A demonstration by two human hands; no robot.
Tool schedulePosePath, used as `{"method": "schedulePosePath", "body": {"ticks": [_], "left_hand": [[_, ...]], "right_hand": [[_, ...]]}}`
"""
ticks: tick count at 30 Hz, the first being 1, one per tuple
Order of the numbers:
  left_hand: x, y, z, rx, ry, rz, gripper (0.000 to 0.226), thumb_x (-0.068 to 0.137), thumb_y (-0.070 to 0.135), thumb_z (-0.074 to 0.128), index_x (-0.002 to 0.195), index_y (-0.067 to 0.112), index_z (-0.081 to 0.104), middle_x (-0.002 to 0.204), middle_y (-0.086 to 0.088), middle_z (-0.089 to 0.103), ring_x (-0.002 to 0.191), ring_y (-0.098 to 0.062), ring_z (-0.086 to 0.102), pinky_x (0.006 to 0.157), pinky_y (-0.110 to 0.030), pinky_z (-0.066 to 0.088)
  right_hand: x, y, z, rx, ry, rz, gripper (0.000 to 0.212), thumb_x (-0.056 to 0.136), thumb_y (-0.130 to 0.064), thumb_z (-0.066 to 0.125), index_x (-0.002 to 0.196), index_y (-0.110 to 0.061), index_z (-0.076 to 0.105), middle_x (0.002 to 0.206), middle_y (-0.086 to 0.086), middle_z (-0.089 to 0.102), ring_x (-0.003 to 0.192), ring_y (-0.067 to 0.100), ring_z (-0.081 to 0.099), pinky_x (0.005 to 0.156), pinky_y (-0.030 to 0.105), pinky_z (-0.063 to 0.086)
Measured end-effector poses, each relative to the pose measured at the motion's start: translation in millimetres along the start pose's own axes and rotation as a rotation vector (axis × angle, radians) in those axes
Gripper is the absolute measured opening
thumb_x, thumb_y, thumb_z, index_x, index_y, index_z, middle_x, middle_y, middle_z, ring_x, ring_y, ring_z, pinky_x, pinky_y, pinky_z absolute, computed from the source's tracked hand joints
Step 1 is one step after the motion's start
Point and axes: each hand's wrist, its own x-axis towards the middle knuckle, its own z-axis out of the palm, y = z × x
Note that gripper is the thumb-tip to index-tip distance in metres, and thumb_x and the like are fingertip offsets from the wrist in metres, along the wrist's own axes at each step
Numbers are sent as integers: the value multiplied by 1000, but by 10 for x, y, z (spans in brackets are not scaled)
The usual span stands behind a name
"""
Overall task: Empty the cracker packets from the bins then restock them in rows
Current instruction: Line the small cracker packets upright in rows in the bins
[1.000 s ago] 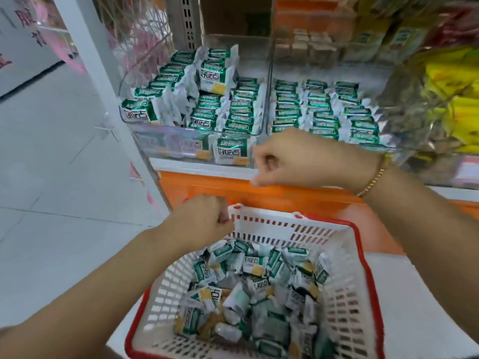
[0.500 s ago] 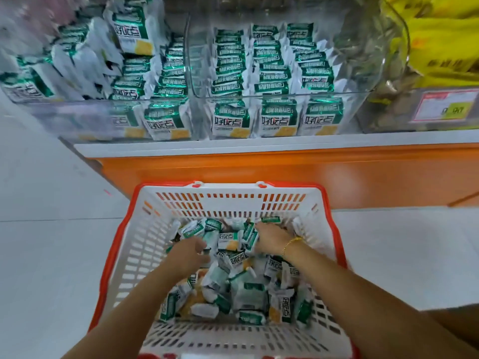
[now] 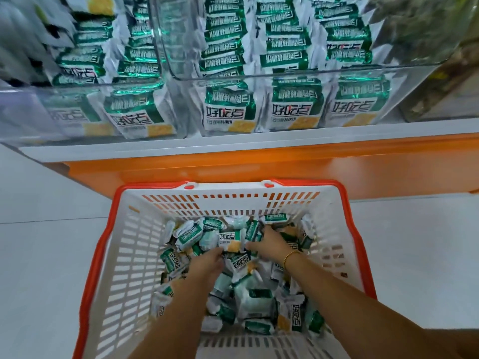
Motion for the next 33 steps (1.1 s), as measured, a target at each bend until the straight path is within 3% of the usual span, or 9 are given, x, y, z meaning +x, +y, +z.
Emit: {"method": "schedulePosePath", "body": {"ticks": [3,9,13,17,20,24,27,30,33], "left_hand": [[97,38,122,-130,-7,-70,23,97,9,52,119,4,57,76,-8,46,55,-14,45,33,-15,42],[184,118,312,-162,28,-229,27,85,20,72,101,3,59,78,-9,47,53,-12,39,35,-16,43],[197,158,365,-155,16,-260,25,84,20,73,91,1,59,77,-11,53,53,-14,45,33,-19,46],[135,90,359,-109,14,-198,23,88,17,68,85,-2,56,68,-13,53,51,-15,46,34,-18,46],[34,68,256,-45,31,-128,23,90,19,64,88,-2,56,71,-14,56,50,-16,48,34,-18,45],[-123,126,22,-13,34,-52,17,90,14,64,84,0,57,53,-11,55,34,-13,46,33,-16,40],[-323,234,-92,27,26,60,15,87,12,68,89,0,60,49,-7,50,37,-14,46,38,-19,41],[-567,372,-158,76,6,181,25,84,21,72,94,-1,64,76,-14,62,64,-20,58,61,-30,51],[-945,482,-213,139,-41,327,26,84,27,73,93,5,61,88,-9,62,76,-19,60,67,-31,51]], "right_hand": [[-15,20,13,-184,25,-10,31,92,-33,62,75,-17,42,75,-1,47,61,9,45,50,19,34],[9,19,-4,-483,53,-42,39,91,-6,56,64,-20,31,66,1,36,56,11,34,60,28,37],[-19,60,-55,-528,8,-6,21,84,-6,66,87,-11,46,78,1,45,72,18,47,63,28,41],[-21,174,-9,-496,-73,65,83,76,-14,78,141,3,28,107,12,61,95,26,60,76,31,52],[-67,145,-89,-507,-58,57,22,81,-13,70,90,-6,52,79,8,55,68,18,55,53,25,46],[-161,42,-274,-393,-30,51,36,83,-17,63,61,-16,35,61,1,36,51,11,35,44,22,29],[-290,-82,-460,-198,-32,50,23,81,-14,60,68,-12,41,61,4,41,54,11,43,51,22,37],[-561,-245,-666,11,-145,-54,37,87,-14,60,122,-4,51,121,20,57,113,23,58,97,36,50],[-922,-496,-880,122,-311,-226,35,92,-12,59,125,-4,49,88,1,62,80,4,63,68,17,53]]}}
